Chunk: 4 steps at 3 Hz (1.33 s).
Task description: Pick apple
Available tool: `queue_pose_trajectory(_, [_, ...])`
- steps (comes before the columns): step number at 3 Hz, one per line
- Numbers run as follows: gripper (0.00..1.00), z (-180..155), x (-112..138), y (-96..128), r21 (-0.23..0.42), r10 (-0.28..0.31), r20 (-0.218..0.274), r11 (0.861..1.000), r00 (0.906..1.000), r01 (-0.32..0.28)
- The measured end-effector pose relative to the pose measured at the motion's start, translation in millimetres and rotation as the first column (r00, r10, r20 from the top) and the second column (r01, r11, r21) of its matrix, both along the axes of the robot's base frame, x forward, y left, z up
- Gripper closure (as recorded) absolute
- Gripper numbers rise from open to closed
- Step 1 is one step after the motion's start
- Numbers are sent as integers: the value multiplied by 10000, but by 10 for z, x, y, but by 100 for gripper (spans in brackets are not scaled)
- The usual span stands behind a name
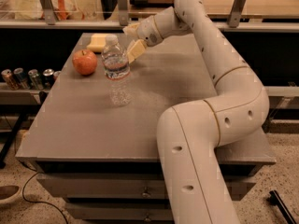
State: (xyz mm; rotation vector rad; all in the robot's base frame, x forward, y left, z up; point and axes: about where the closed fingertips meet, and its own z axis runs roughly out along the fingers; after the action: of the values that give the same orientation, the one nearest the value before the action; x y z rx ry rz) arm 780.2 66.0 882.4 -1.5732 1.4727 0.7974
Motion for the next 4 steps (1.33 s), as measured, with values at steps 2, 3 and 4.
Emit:
queue_pose_trajectory(2, [0, -83, -285, 4, 1542, 1197, -608, 9820, 9909, -1092])
queue_pose_trajectory(3, [0, -91, -514, 63, 2282, 2318, -917, 9515, 9684, -2062])
queue_pose_trajectory(4, [0, -91, -661, 103, 2768, 3087, -1112, 9225, 9446, -2689])
